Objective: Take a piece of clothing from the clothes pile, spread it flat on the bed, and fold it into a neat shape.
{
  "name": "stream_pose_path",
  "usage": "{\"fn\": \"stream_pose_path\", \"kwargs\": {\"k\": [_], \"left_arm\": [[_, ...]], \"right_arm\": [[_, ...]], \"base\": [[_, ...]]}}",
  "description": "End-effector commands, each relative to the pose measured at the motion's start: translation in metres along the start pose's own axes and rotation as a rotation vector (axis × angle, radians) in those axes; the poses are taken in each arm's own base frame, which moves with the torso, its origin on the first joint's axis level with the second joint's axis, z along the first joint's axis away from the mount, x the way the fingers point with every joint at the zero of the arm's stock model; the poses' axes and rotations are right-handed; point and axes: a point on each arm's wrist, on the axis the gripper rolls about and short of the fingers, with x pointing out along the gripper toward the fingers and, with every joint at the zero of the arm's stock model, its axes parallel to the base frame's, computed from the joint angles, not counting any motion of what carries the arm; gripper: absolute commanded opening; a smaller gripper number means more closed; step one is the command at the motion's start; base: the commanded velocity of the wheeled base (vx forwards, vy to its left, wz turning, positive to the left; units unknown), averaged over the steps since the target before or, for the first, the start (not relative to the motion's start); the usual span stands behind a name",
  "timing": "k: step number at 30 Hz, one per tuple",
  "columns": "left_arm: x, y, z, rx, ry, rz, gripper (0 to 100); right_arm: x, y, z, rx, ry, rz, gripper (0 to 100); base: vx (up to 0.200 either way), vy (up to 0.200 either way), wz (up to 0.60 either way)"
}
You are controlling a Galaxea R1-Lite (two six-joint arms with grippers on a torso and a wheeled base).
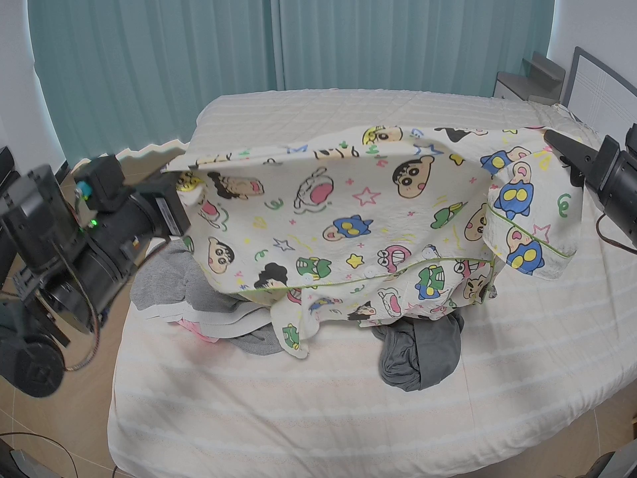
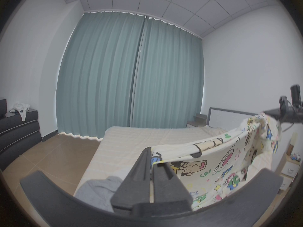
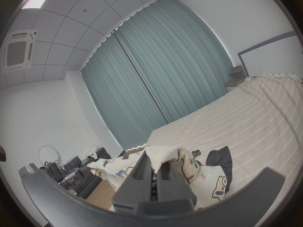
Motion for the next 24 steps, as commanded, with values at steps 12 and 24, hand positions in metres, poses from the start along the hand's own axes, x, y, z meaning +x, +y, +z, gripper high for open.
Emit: {"fn": "stream_pose_path", "kwargs": {"k": [12, 24], "left_arm": [[-0.048, 0.014, 0.113, -0.030, -0.226, 0.015, 0], [-0.064, 0.019, 0.094, -0.016, -0.173, 0.018, 0]], "right_arm": [[-0.040, 0.005, 0.014, -0.040, -0.078, 0.043, 0], [-0.050, 0.006, 0.015, -0.031, -0.088, 0.058, 0]], "base": [[0.000, 0.000, 0.00], [-0.017, 0.000, 0.00]]}}
